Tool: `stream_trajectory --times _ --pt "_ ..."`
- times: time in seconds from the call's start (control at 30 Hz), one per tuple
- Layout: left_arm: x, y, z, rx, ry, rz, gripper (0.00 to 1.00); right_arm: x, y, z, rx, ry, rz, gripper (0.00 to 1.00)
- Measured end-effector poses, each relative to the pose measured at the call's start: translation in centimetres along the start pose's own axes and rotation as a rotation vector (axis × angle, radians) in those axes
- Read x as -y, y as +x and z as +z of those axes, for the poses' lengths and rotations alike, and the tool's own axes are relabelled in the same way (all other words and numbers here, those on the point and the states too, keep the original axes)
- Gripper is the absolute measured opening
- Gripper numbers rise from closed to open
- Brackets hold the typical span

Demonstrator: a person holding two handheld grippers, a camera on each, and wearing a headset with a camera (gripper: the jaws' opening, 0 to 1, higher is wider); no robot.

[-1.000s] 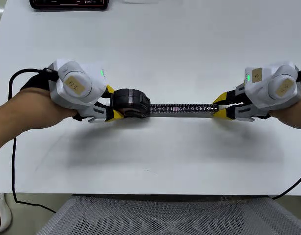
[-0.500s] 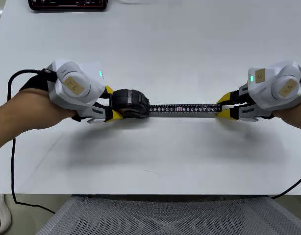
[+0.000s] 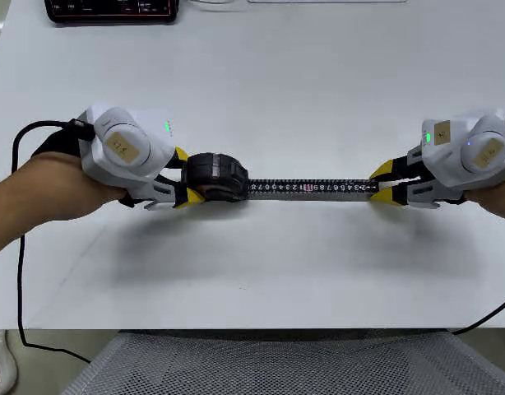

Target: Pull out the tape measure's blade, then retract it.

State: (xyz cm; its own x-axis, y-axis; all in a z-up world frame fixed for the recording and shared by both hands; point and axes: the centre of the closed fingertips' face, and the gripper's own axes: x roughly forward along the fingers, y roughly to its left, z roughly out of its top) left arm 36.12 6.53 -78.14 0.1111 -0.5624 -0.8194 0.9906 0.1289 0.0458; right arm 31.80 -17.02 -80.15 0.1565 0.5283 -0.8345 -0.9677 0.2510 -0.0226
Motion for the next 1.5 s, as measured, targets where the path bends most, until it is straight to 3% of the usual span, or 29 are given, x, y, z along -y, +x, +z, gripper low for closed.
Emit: stream_trajectory --times 1.5 --pt "0.1 -0.1 0.1 -0.004 0.008 0.001 0.25 0.1 -2.5 -3.7 -0.080 0.019 -0.016 0.08"
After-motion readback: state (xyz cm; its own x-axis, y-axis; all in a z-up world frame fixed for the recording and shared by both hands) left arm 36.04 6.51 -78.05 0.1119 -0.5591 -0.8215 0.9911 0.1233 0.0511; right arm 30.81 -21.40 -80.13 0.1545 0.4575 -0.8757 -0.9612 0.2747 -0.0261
